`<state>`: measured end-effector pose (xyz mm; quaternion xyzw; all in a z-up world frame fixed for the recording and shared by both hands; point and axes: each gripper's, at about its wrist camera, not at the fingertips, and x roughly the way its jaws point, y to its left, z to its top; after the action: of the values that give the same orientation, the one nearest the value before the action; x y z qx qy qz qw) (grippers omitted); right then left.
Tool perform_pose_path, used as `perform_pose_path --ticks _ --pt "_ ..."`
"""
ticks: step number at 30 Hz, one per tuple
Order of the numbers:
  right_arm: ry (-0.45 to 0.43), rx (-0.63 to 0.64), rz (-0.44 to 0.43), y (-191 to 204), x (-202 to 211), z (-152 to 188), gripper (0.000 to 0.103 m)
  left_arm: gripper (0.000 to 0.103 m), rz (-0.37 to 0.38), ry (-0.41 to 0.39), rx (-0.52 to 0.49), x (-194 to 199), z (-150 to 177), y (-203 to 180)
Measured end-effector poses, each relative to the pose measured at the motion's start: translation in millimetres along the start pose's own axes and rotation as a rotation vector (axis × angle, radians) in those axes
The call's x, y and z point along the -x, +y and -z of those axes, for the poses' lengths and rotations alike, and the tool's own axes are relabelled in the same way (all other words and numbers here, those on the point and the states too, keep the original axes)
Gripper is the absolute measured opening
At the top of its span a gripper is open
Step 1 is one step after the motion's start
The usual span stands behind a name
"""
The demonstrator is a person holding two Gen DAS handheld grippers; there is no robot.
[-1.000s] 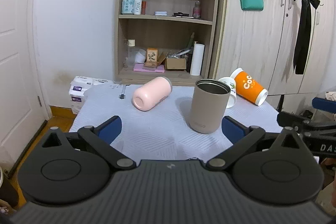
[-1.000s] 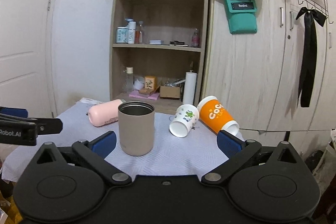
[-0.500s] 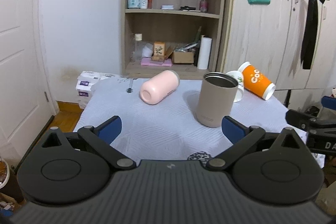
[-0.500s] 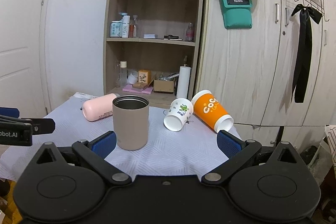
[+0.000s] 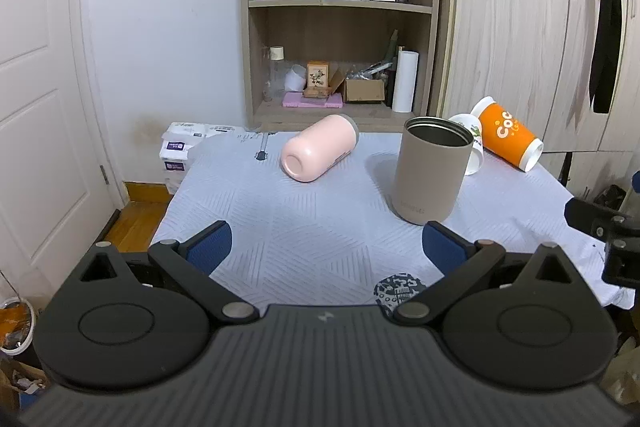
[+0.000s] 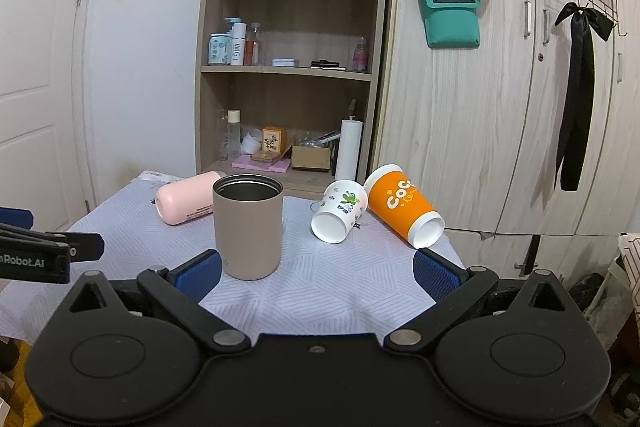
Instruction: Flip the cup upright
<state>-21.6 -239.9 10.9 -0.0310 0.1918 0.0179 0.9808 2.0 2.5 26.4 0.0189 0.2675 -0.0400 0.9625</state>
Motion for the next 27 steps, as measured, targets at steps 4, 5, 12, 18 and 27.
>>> perform_pose_path --ticks 4,5,12,18,27 --pt "-0.005 0.001 0.001 0.2 1.8 -0.1 0.103 0.103 -0.009 0.003 -0.008 0.4 0.3 -1.2" --pt "-0.006 0.000 0.003 -0.1 2.1 -0.1 0.103 0.103 -0.012 0.002 -0.011 0.5 0.4 -1.7" --pt "-0.006 -0.004 0.016 -0.5 2.2 0.9 0.103 0.103 -0.015 0.007 -0.015 0.4 0.6 -1.8" --pt "-0.001 -0.004 0.016 0.5 1.0 0.8 0.103 0.103 -0.017 0.025 -0.003 -1.1 0.3 0.0" --pt "-0.005 -0.008 0.022 -0.5 2.4 0.9 0.103 0.103 -0.027 0.017 -0.007 -1.8 2.3 -1.4"
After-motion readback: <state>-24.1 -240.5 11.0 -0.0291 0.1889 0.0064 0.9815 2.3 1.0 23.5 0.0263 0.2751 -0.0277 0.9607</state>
